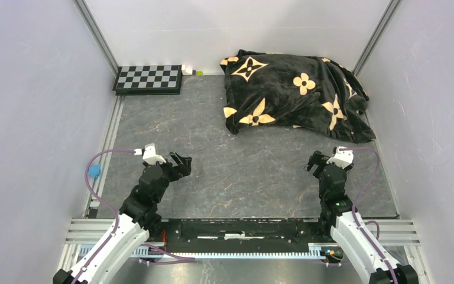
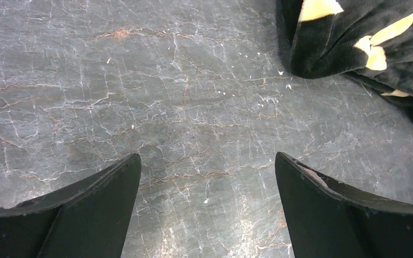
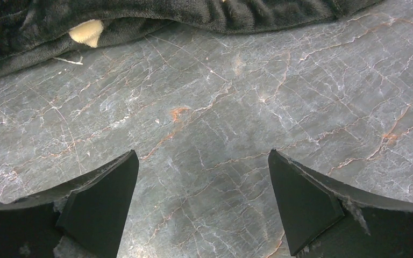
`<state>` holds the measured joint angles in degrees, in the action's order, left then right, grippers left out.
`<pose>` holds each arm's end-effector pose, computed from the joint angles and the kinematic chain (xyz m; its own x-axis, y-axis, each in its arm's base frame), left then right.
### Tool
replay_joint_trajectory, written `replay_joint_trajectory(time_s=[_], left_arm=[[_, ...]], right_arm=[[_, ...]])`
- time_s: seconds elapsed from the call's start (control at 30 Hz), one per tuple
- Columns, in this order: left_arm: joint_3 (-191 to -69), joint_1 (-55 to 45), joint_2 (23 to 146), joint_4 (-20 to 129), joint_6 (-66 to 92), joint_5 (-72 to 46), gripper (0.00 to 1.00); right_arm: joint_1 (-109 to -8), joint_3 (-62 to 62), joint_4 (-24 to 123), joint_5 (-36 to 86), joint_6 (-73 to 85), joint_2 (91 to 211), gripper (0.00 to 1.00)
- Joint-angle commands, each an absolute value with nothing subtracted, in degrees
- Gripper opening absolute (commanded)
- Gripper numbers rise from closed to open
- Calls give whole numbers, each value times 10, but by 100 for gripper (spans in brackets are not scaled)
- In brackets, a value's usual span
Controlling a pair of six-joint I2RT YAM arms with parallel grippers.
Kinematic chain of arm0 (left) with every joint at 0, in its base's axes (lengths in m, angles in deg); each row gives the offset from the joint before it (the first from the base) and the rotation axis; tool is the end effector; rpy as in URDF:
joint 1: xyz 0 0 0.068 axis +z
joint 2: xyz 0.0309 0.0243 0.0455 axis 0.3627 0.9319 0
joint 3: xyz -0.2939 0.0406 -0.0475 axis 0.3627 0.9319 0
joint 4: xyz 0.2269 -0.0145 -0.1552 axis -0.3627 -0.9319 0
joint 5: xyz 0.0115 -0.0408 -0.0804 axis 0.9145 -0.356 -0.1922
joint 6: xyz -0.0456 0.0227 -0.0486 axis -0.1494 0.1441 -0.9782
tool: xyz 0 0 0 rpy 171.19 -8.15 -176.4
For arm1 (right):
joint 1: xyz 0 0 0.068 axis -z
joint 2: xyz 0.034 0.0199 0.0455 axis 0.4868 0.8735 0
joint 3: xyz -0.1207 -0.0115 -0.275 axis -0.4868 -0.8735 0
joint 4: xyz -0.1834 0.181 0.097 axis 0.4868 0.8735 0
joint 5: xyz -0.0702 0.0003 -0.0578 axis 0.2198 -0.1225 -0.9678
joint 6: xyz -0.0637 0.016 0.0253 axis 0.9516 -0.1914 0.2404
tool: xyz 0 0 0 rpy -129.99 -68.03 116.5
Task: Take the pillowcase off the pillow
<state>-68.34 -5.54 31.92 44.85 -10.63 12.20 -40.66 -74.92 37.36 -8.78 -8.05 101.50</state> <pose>0.1307 -0.0473 0.1858 -0.3561 -0.4401 -0.8243 -0.0204 0.8856 -0.4640 0.1453 0.0039 0.1435 -0.2209 0.2810 -0.9339 0.3257 0.9239 0.2010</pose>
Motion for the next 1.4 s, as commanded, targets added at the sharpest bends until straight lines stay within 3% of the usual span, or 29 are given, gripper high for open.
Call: replay_joint_trajectory(time_s=[0.0, 0.23, 0.37, 0.6, 0.87, 1.37], left_arm=[[-678, -57, 300, 456, -123, 140, 100], [-680, -56, 305, 457, -120, 134, 100], [-681, -56, 311, 462, -118, 131, 100], [-680, -56, 313, 466, -114, 128, 100], [-679, -56, 313, 469, -112, 122, 100], [-677, -56, 316, 480, -109, 117, 100]], right_arm=[[-408, -784, 358, -98, -88, 1014, 98], [-408, -789, 322, -90, -81, 1018, 98], [-408, -715, 332, -50, -68, 1043, 98], [-394, -517, 362, 36, -67, 1210, 98], [-322, -375, 386, 96, -154, 1377, 98], [-238, -445, 248, 85, -468, 1499, 98]])
